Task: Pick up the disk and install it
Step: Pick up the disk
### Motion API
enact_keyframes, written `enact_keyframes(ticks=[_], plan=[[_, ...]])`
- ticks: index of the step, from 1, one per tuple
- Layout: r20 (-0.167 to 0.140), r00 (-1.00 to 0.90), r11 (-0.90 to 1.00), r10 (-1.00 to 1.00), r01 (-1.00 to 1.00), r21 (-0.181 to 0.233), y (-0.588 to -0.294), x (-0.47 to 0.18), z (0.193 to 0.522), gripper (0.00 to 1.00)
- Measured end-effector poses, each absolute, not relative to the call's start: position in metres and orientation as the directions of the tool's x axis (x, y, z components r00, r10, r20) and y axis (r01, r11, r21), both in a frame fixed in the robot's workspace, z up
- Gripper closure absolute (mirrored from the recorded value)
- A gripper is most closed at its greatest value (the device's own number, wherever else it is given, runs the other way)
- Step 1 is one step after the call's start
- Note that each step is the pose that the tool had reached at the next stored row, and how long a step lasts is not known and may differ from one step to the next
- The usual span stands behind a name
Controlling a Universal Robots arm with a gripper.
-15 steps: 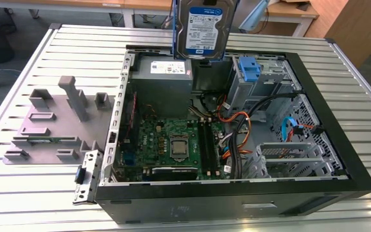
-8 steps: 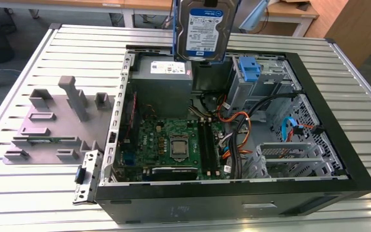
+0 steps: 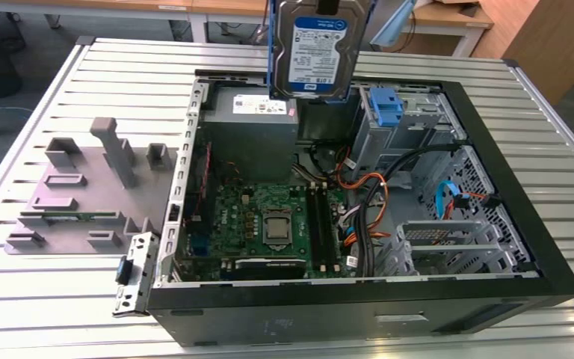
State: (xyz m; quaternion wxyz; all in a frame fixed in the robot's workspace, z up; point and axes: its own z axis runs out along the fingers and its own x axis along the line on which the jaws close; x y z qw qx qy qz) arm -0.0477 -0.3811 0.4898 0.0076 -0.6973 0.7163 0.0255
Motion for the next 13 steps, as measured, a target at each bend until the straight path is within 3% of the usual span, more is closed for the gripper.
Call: enact_keyframes(ticks=[13], plan=[[-0.040,-0.027,0.026,-0.999,-0.999,0.026,-0.396,-0.047,0.490,0.65]])
